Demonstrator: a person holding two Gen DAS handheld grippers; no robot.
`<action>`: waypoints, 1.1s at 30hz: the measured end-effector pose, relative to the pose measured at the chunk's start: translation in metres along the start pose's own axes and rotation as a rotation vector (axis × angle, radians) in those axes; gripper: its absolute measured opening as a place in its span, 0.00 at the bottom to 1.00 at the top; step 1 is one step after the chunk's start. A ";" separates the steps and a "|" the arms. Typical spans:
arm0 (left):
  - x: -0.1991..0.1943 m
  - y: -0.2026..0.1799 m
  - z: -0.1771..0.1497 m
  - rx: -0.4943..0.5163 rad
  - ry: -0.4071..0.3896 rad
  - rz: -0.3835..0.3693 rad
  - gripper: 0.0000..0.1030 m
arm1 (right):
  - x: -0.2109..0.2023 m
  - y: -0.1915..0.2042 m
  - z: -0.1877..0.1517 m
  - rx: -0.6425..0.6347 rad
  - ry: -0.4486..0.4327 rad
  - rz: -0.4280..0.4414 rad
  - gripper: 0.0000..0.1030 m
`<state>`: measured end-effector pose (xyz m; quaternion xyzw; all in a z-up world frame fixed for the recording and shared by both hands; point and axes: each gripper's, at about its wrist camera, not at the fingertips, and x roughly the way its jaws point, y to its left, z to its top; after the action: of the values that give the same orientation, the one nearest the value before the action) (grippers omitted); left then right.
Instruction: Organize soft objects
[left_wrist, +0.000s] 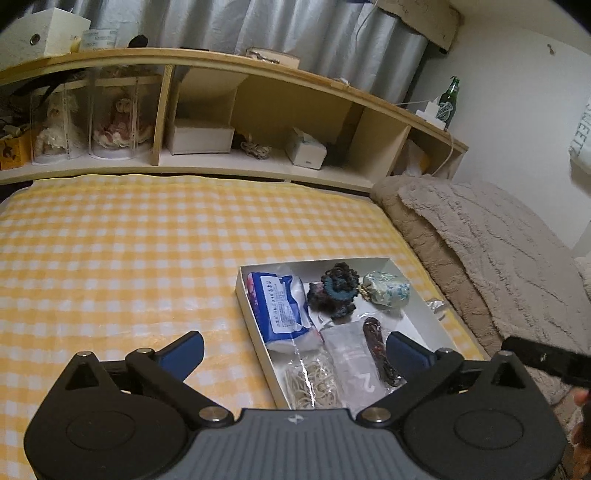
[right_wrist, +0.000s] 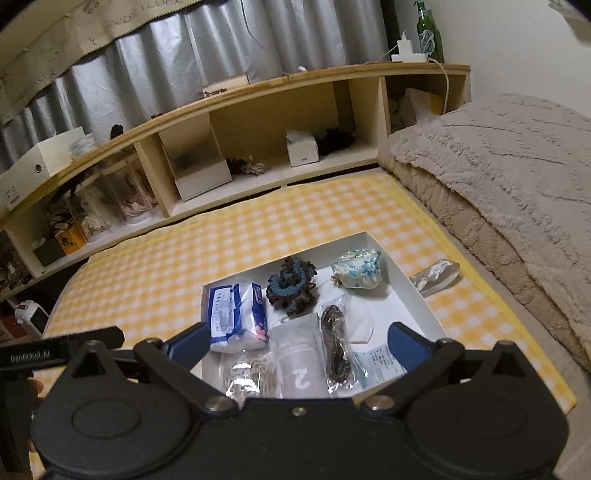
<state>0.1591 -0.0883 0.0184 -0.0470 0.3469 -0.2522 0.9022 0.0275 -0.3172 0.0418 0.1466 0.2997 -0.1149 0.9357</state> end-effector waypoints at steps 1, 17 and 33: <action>-0.004 0.000 -0.002 -0.001 -0.004 -0.003 1.00 | -0.004 0.000 -0.004 -0.003 -0.005 0.005 1.00; -0.051 -0.006 -0.046 0.071 -0.085 0.077 1.00 | -0.043 0.009 -0.059 -0.109 -0.099 -0.021 1.00; -0.070 -0.011 -0.076 0.153 -0.129 0.137 1.00 | -0.049 0.024 -0.083 -0.177 -0.135 -0.079 1.00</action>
<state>0.0608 -0.0567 0.0064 0.0297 0.2702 -0.2122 0.9387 -0.0478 -0.2597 0.0109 0.0433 0.2507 -0.1345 0.9577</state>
